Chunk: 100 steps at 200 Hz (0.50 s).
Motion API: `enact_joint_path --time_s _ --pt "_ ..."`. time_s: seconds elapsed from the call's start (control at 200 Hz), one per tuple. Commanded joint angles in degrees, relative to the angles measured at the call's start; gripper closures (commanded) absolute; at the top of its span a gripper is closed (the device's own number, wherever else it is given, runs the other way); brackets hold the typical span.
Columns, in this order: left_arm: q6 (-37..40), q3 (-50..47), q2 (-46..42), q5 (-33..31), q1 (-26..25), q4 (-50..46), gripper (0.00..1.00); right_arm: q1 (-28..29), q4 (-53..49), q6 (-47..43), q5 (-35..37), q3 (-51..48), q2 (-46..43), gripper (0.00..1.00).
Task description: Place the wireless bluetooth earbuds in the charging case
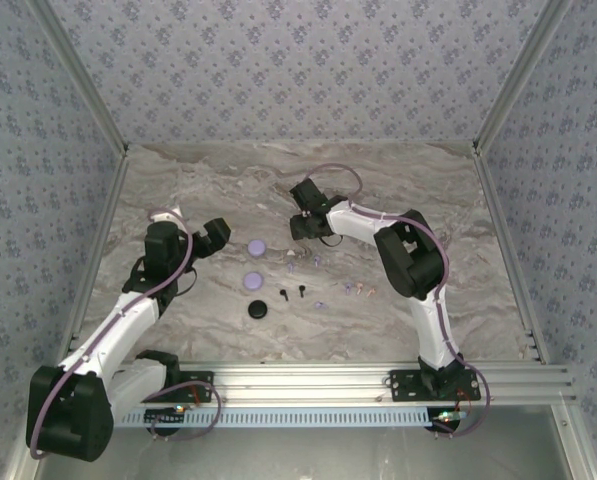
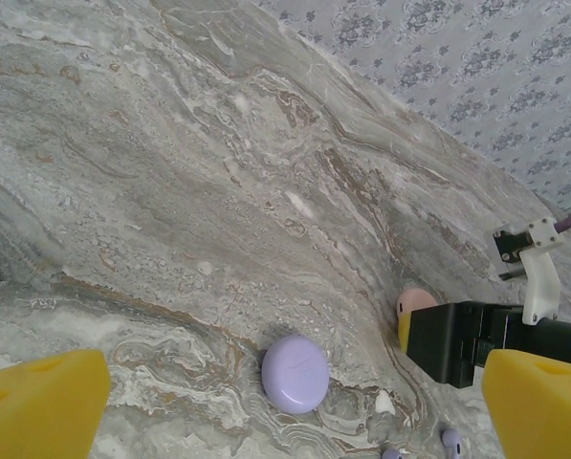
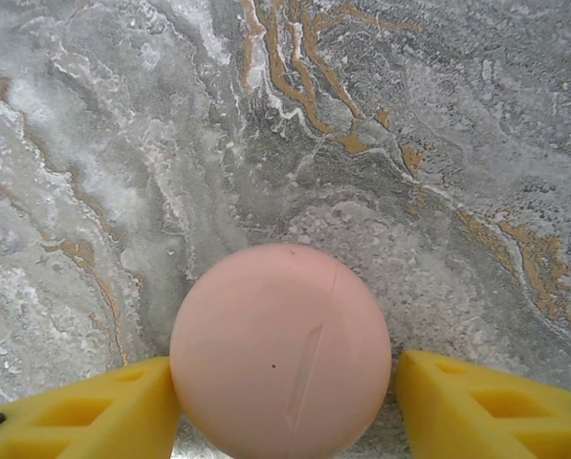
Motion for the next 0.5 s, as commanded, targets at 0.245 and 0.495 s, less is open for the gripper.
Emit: enact_joint_path --time_s 0.245,0.495 --pt "-0.1 0.3 -0.2 -0.7 -0.4 -0.8 0.01 -1.5 -1.9 -2.7 2.3 -1.4 -1.4 0.39" --pt "0.0 0.3 -0.2 -0.7 -0.5 -0.8 0.01 -2.3 -2.8 -4.2 3.7 -0.8 -1.2 0.39"
